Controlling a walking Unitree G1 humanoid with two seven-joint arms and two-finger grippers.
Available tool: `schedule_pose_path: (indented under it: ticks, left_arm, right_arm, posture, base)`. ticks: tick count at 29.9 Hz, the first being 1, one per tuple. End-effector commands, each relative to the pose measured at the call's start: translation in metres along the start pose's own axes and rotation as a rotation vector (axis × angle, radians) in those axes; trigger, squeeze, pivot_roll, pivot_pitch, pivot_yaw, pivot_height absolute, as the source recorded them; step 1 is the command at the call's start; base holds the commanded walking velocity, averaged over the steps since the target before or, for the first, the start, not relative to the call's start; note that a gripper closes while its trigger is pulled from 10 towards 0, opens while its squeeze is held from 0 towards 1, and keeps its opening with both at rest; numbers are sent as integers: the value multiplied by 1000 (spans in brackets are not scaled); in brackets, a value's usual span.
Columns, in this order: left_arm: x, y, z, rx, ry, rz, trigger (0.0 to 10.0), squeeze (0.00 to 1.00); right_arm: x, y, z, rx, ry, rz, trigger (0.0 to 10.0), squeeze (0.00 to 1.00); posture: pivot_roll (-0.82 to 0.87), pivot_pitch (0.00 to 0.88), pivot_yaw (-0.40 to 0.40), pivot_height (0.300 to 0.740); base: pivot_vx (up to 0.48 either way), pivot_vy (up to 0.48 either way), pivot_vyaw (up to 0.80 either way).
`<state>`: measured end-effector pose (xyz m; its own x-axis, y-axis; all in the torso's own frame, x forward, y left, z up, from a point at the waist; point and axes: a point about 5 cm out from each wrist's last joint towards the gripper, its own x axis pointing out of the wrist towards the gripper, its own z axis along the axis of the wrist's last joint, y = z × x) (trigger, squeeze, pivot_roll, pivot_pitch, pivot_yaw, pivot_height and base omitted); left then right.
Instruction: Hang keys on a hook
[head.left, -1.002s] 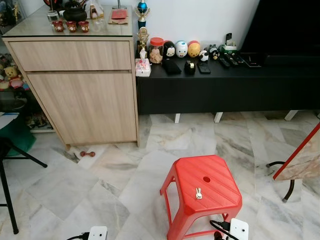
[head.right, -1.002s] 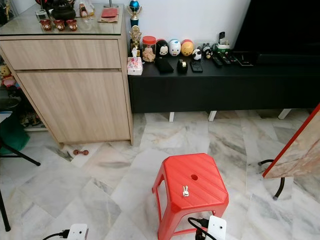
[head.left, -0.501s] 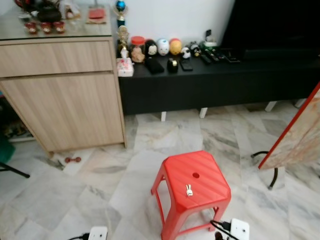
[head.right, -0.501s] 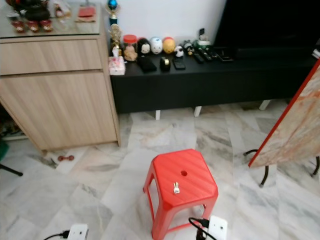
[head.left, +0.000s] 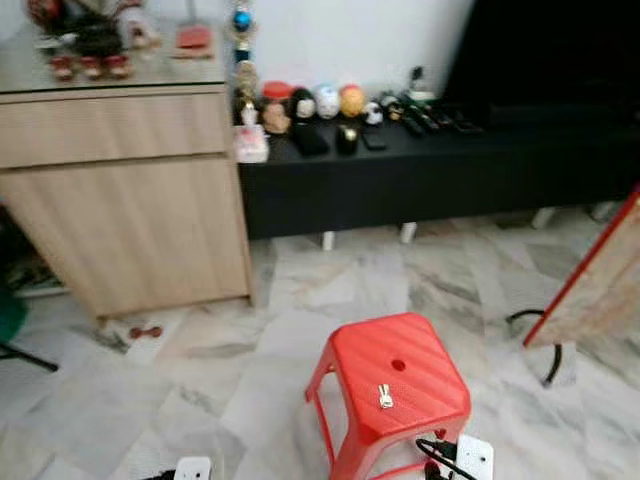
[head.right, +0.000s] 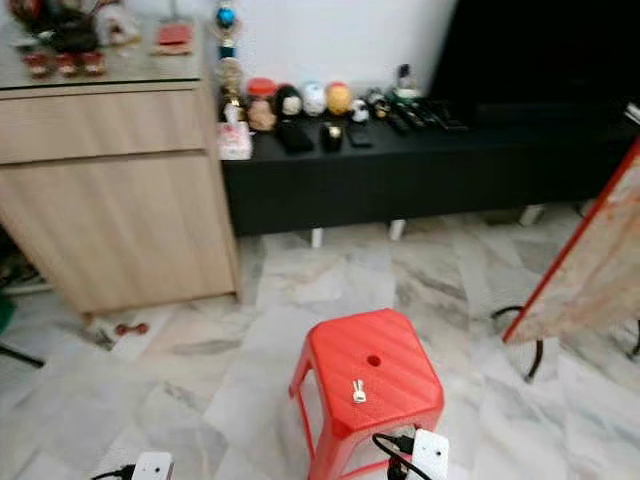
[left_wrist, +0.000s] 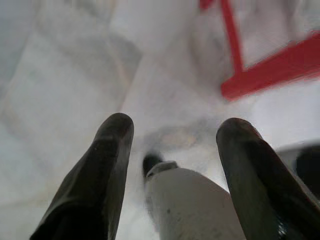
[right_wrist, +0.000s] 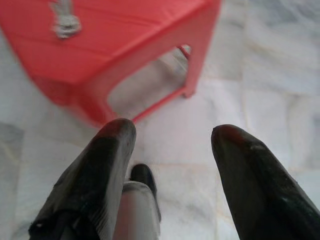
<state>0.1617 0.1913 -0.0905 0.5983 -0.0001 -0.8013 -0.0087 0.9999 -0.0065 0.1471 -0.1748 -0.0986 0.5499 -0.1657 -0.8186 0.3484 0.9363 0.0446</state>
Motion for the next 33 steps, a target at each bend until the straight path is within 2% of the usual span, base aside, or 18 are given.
schedule_pose_path:
  ticks: [1,7,26,33]
  left_arm:
    - [-4,6,-12,9,45,13,10000,0]
    - [-4,6,-13,9,45,14,10000,0]
    - [-3,4,-12,44,47,11,10000,0]
    - [-3,3,-12,50,44,0,10000,0]
  right_arm:
    - [2,8,10,1,-31,18,10000,0]
    - [2,7,11,-4,-37,15,10000,0]
    - [2,7,11,-8,-42,11,10000,0]
    - [2,7,11,-12,-42,13,10000,0]
  posture:
    - [99,0,-97,740]
    - [97,0,-99,740]
    - [97,0,-99,740]
    - [99,0,-97,740]
  base:
    - [251,0,-675]
    - [249,0,0]
    - [0,0,0]
    - [0,-383,0]
